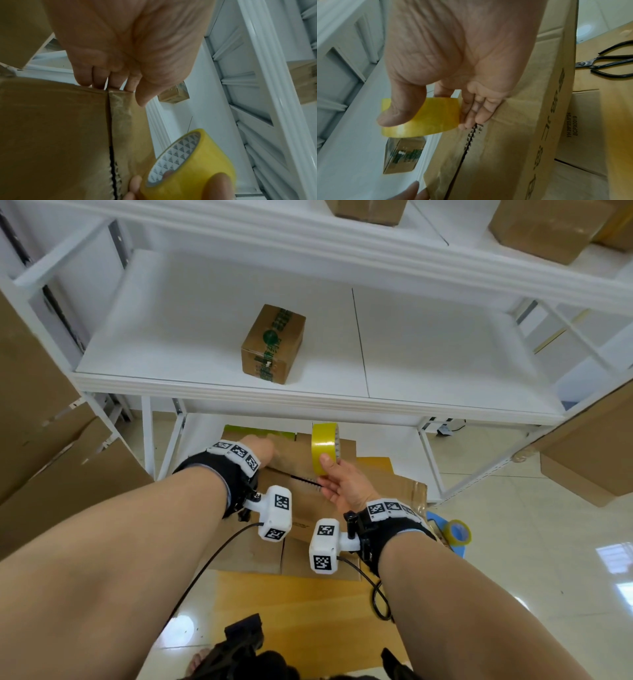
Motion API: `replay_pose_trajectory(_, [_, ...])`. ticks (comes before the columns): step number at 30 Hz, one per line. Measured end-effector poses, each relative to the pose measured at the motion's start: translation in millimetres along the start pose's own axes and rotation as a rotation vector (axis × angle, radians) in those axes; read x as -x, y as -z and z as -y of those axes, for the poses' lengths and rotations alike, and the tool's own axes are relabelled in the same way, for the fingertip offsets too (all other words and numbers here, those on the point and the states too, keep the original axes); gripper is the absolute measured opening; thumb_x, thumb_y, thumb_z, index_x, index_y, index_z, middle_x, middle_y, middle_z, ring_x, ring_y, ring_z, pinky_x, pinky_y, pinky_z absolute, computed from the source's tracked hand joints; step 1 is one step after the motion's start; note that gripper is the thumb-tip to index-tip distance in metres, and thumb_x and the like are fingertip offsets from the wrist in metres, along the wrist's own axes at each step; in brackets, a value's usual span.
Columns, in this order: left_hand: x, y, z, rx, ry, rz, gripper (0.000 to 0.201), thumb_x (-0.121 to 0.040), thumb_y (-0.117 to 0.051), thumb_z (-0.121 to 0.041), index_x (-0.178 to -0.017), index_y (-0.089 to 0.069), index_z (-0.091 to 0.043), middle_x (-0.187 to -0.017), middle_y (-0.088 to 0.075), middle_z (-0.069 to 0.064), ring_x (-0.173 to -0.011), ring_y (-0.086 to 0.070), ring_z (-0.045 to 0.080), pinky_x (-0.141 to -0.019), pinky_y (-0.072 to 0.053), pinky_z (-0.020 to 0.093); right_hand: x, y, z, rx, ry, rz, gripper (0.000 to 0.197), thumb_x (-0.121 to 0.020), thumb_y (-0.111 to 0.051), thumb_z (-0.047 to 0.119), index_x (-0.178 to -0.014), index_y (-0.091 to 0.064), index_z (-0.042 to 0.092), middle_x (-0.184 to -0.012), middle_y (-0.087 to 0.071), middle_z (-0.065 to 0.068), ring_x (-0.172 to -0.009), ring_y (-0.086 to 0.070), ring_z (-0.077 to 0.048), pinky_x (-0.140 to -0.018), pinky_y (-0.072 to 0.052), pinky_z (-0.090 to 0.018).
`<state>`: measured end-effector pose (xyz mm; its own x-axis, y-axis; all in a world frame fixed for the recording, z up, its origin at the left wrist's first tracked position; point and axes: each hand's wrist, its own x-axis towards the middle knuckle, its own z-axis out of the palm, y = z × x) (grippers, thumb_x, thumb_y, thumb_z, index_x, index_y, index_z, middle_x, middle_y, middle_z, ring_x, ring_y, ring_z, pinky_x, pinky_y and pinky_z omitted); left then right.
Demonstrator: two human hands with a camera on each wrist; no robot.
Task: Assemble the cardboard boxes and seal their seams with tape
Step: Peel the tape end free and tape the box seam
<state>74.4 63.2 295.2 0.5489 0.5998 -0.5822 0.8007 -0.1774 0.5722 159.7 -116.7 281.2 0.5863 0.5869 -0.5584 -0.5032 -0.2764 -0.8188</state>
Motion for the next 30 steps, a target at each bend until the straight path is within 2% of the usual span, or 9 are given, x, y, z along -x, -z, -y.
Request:
replay_pose_trajectory(3, [9,9,-11,0.062,-0.008,-0.044,0.048,-0.100,-0.045,-0.016,-0.143,-0.036,0.003,-0.145,-0.041,0.016,-0.134,-0.041,0.030,-0.096,-0.039,0.028,1,-8,6,0.070,-0.020,0.058,0.048,-0.094,-0.062,0.040,-0.136,-0.052,0.018,-0.105,-0.064,0.005,-0.102,-0.058,-0.014,-0.089,-0.043,-0.027])
replay_pose_trajectory(4, [13,13,-14,0.164,-0.042,-0.089,0.050,-0.099,-0.048,-0.018,-0.145,-0.036,-0.002,-0.147,-0.040,0.014,-0.134,-0.040,0.029,-0.103,-0.035,0.028,1,-10,9,0.095,-0.025,0.079,0.053,-0.094,-0.062,0.041,-0.140,-0.049,0.018,-0.109,-0.063,0.004,-0.107,-0.057,-0.017,-0.088,-0.043,-0.027])
replay_pose_trajectory(6, [17,16,-17,0.287,-0.145,-0.110,0.045,-0.095,-0.056,-0.021,-0.138,-0.048,-0.010,-0.138,-0.050,0.011,-0.123,-0.051,0.028,-0.102,-0.039,0.031,0,-11,15,0.141,-0.033,0.098,0.058,-0.094,-0.061,0.042,-0.144,-0.046,0.018,-0.117,-0.062,0.000,-0.112,-0.055,-0.019,-0.088,-0.042,-0.029])
replay_pose_trajectory(10, [29,13,-14,0.608,-0.194,-0.015,0.025,-0.093,-0.058,-0.014,-0.117,-0.061,-0.007,-0.113,-0.064,0.015,-0.095,-0.063,0.027,-0.094,-0.051,0.045,4,-10,22,0.175,-0.034,0.097,0.056,-0.093,-0.063,0.043,-0.142,-0.050,0.020,-0.121,-0.062,-0.001,-0.106,-0.058,-0.017,-0.083,-0.043,-0.030])
replay_pose_trajectory(13, [40,9,-14,0.797,-0.134,0.114,0.023,-0.094,-0.058,-0.016,-0.116,-0.060,-0.009,-0.105,-0.067,0.010,-0.092,-0.062,0.021,-0.088,-0.050,0.039,8,-7,26,0.184,-0.013,0.090,0.051,-0.093,-0.064,0.043,-0.138,-0.053,0.022,-0.118,-0.063,0.000,-0.106,-0.059,-0.017,-0.080,-0.043,-0.029])
replay_pose_trajectory(17, [39,7,-10,0.811,-0.083,0.171,0.025,-0.097,-0.052,-0.030,-0.113,-0.063,-0.016,-0.078,-0.070,-0.005,-0.096,-0.064,0.019,-0.087,-0.043,0.038,12,-1,35,0.208,0.007,0.071,0.044,-0.090,-0.068,0.042,-0.128,-0.061,0.022,-0.107,-0.066,-0.001,-0.100,-0.058,-0.019,-0.078,-0.047,-0.029])
replay_pose_trajectory(23, [46,2,-11,0.782,-0.076,0.208,0.022,-0.097,-0.051,-0.025,-0.114,-0.061,-0.015,-0.101,-0.069,0.002,-0.104,-0.062,0.021,-0.102,-0.040,0.040,20,6,43,0.094,-0.015,0.057,0.037,-0.087,-0.073,0.038,-0.117,-0.065,0.018,-0.107,-0.064,-0.009,-0.095,-0.061,-0.023,-0.067,-0.056,-0.034])
replay_pose_trajectory(26, [46,-3,-9,0.768,-0.097,0.221,0.018,-0.098,-0.052,-0.025,-0.110,-0.062,-0.017,-0.103,-0.069,0.003,-0.098,-0.064,0.019,-0.099,-0.044,0.039,22,6,42,0.021,-0.031,0.078,0.043,-0.087,-0.073,0.037,-0.120,-0.062,0.012,-0.107,-0.066,-0.016,-0.088,-0.064,-0.023,-0.067,-0.058,-0.036])
replay_pose_trajectory(30, [48,-6,-11,0.748,-0.123,0.225,0.014,-0.099,-0.051,-0.026,-0.106,-0.061,-0.018,-0.105,-0.068,0.004,-0.097,-0.063,0.021,-0.095,-0.045,0.038,22,5,43,0.074,-0.008,0.078,0.037,-0.088,-0.071,0.040,-0.115,-0.063,0.015,-0.105,-0.068,-0.016,-0.081,-0.065,-0.020,-0.068,-0.057,-0.032])
